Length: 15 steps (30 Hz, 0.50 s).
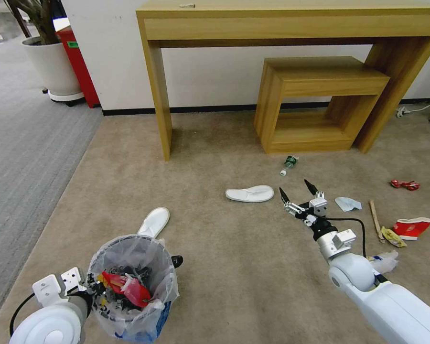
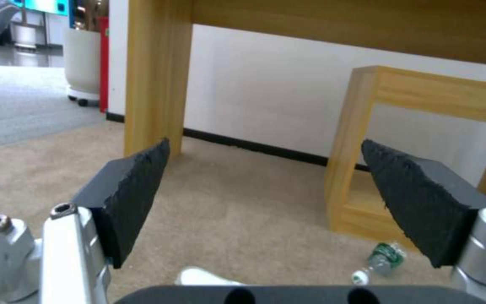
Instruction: Pick up the trash bin and place the garbage on the floor into it.
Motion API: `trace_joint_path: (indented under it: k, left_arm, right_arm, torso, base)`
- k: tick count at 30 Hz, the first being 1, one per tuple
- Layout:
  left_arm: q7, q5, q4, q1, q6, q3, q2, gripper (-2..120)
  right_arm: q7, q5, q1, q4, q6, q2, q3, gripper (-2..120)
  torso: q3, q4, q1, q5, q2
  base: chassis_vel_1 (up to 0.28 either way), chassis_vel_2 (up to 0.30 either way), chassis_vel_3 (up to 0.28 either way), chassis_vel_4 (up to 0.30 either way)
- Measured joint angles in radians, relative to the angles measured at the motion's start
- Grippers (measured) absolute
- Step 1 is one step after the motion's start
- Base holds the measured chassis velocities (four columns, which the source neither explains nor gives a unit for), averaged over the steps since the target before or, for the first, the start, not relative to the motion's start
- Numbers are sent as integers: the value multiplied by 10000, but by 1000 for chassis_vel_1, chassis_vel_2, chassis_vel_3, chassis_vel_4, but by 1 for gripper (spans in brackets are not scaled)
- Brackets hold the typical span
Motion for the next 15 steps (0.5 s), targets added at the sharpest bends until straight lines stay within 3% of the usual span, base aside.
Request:
trace_joint_path:
  k: [9,15]
  left_arm:
    - [34,61,18,-26,-17,49,4,0]
    - [55,76,34,-30,-19,53,14,0]
  right_arm:
    - [-27,-59,-28,14,64,8,0,88]
    - [-52,-90,-27,5,90,6,-2,88]
  torso:
    - [0,1,0,-1,0]
    - [0,0,0,-1,0]
  base:
    - [86,103,-93,-96]
    - [21,24,-9,-22]
